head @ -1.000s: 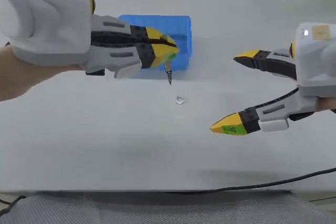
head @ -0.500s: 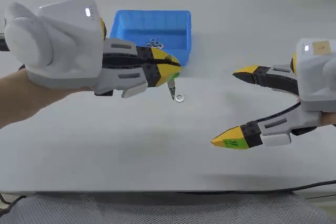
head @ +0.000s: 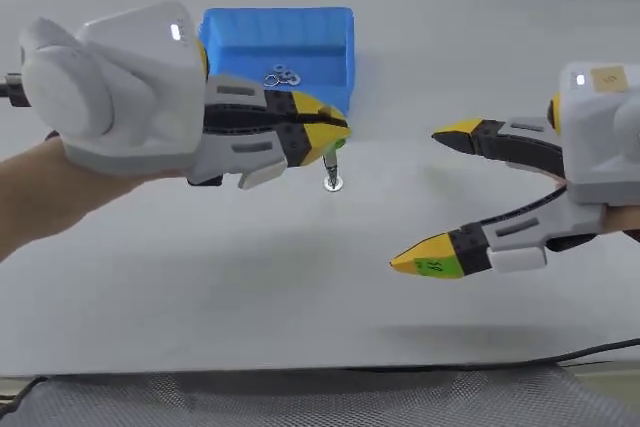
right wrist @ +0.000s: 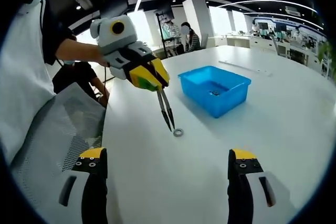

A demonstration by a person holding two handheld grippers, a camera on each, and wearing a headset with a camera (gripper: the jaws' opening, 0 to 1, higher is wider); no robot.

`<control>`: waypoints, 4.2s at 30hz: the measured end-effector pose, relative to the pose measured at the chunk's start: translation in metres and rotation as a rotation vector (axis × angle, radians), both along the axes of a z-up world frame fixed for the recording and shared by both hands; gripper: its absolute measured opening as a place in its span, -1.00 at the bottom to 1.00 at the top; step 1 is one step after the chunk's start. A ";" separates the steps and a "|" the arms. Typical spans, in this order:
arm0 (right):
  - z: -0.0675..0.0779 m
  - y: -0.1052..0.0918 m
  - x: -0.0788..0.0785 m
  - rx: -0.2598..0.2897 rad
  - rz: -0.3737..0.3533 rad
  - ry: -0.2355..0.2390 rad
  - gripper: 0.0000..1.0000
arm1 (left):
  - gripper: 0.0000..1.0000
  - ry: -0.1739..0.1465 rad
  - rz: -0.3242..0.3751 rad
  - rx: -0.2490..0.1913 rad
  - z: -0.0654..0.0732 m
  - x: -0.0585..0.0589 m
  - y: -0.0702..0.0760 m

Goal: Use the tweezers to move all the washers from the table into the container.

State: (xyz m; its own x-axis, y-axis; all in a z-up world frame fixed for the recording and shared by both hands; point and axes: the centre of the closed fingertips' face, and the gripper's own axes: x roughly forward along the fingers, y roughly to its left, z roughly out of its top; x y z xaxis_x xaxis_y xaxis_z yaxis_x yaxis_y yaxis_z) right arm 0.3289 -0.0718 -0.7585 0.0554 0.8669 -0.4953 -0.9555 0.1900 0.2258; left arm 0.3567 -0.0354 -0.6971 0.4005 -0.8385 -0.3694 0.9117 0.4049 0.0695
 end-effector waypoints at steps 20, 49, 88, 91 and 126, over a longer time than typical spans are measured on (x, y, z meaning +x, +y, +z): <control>-0.005 -0.006 0.001 0.012 -0.032 0.049 0.90 | -0.88 0.026 -0.003 -0.003 -0.012 0.003 -0.003; -0.015 0.077 0.005 -0.015 0.290 -0.094 0.02 | -0.87 0.138 0.043 -0.037 -0.017 0.001 0.005; -0.015 0.078 0.008 -0.024 0.421 -0.224 -0.80 | -0.84 0.178 0.042 -0.008 -0.022 0.000 -0.001; -0.014 0.079 0.008 -0.014 0.412 -0.222 -0.80 | -0.80 0.181 0.031 0.003 -0.023 -0.001 -0.001; -0.002 0.086 0.010 0.041 0.371 -0.215 -0.82 | -0.61 0.177 0.034 0.075 -0.014 -0.007 0.033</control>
